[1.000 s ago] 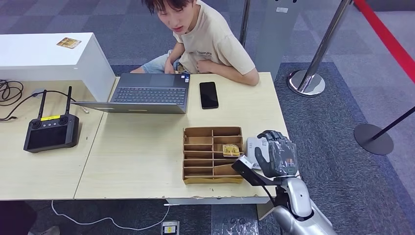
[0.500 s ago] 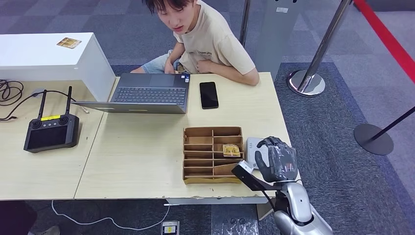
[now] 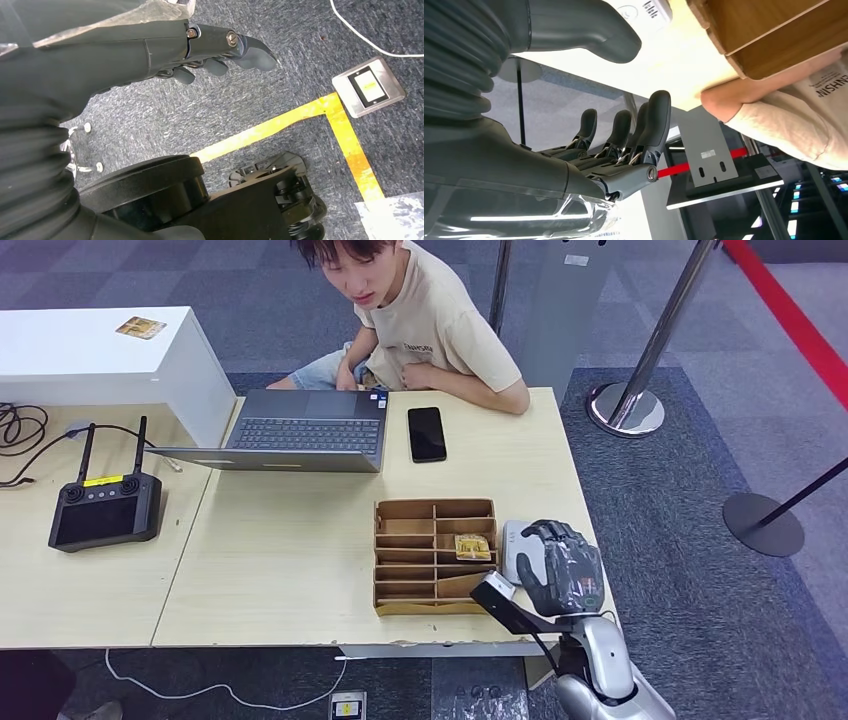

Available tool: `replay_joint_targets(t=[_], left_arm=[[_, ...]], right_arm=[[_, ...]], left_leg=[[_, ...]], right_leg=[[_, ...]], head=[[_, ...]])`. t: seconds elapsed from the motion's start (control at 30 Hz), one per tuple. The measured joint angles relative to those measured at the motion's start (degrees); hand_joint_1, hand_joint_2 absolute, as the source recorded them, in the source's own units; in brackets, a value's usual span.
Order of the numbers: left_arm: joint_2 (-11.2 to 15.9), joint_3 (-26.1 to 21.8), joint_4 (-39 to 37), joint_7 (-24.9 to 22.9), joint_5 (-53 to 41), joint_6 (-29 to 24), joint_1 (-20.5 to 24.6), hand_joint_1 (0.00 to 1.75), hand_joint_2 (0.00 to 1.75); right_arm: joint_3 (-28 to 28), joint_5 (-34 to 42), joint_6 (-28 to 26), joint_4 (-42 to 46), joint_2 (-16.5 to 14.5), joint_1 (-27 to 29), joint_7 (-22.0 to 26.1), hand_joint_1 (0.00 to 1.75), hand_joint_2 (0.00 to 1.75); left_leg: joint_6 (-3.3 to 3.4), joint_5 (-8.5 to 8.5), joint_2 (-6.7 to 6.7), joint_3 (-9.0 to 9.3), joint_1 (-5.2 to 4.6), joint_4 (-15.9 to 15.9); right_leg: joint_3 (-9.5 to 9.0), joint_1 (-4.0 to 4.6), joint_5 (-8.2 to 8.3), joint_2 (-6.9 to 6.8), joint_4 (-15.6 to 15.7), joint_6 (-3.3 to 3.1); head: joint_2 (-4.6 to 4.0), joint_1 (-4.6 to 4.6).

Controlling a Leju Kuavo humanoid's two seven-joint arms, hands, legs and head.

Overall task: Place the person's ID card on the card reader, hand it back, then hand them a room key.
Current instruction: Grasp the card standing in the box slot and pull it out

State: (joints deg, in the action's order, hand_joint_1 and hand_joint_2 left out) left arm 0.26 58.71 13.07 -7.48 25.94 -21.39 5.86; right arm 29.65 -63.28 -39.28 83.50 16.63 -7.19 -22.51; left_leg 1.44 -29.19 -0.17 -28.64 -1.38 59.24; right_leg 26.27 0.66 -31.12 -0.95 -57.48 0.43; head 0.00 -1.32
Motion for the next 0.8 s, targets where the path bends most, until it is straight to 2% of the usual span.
replay_joint_targets(t=[0.37,0.8], left_arm=[[0.0,0.0,0.0,0.0,0.3,0.0,0.0,0.00,1.75],[0.0,0.0,0.0,0.0,0.4,0.0,0.0,0.00,1.75]], right_arm=[[0.6,0.0,-0.4,-1.0,-1.8,0.2,0.6,0.86,1.75],[1.3,0.0,-0.4,-1.1,-2.5,0.2,0.6,0.89,1.75]], left_leg=[[0.00,0.00,0.00,-0.09,0.00,0.0],[0.01,-0.01,0.00,-0.10,0.00,0.0]], right_leg=[[0.08,0.00,-0.01,0.00,0.0,-0.01],[0.10,0.00,-0.02,0.00,0.0,-0.01]], head=[[0.00,-0.01],[0.00,-0.01]])
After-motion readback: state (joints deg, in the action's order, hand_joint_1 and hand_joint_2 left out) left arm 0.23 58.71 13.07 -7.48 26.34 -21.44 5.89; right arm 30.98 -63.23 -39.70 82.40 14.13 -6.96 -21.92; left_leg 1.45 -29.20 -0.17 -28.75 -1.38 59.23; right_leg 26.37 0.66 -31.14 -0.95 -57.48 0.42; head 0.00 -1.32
